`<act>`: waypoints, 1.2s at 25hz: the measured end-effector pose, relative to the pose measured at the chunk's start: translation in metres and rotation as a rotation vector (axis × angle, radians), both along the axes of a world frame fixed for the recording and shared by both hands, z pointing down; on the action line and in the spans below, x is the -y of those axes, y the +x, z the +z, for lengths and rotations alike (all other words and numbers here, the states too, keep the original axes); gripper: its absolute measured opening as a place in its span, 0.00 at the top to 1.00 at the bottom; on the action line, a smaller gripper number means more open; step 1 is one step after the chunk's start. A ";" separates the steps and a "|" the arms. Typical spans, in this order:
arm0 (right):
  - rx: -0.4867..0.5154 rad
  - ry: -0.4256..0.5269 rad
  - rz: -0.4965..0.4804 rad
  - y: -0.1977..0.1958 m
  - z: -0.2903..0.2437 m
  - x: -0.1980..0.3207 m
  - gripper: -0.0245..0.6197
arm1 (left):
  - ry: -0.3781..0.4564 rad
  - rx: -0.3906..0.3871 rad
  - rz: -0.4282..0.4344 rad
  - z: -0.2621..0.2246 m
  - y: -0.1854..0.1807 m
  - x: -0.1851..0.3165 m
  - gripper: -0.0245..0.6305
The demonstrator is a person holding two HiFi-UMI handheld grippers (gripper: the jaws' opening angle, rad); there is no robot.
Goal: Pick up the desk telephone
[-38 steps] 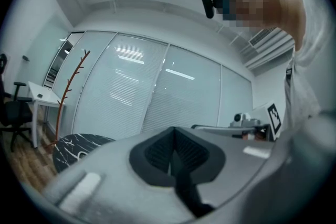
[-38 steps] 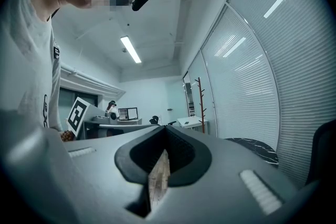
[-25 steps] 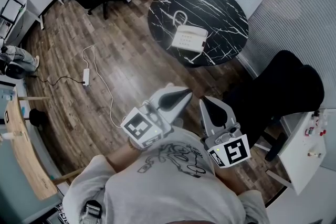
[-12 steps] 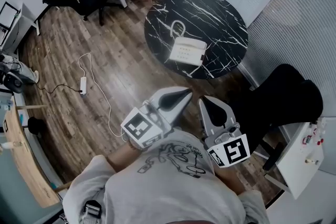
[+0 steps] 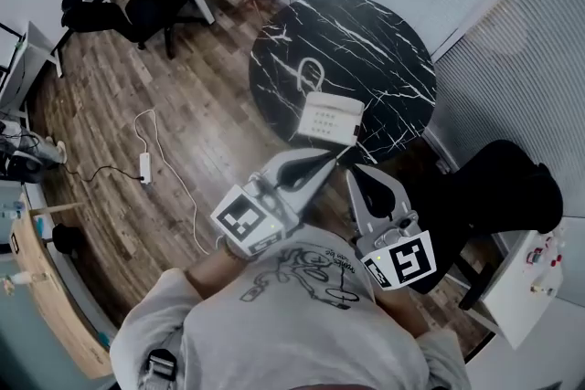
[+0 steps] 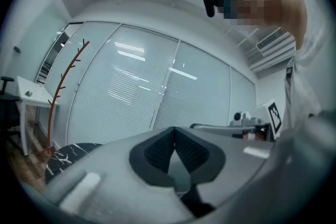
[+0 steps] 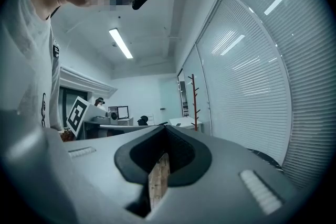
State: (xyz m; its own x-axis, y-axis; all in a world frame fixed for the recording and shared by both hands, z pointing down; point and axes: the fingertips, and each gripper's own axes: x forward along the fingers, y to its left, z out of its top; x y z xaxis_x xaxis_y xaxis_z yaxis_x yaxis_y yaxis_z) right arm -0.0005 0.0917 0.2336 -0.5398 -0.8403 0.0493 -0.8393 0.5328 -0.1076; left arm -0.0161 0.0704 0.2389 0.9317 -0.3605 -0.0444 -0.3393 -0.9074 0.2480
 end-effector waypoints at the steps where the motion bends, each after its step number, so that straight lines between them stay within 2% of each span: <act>1: -0.003 0.001 0.001 -0.002 -0.001 0.012 0.95 | 0.001 -0.001 0.002 -0.001 -0.001 0.012 0.96; 10: -0.013 -0.007 0.018 -0.017 0.001 0.103 0.95 | -0.007 -0.007 0.022 0.001 -0.014 0.103 0.96; 16: -0.012 -0.015 0.034 -0.022 0.006 0.145 0.95 | -0.023 -0.003 0.042 0.009 -0.019 0.145 0.96; 30: -0.015 -0.066 0.052 -0.023 0.024 0.184 0.95 | -0.078 0.004 0.057 0.031 -0.023 0.184 0.96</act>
State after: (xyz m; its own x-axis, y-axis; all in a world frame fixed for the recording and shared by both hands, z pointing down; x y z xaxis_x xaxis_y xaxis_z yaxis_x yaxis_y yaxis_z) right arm -0.0237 -0.0923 0.2581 -0.4946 -0.8617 0.1135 -0.8673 0.4809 -0.1287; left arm -0.0387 -0.1134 0.2694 0.9509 -0.3092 -0.0145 -0.2889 -0.9033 0.3170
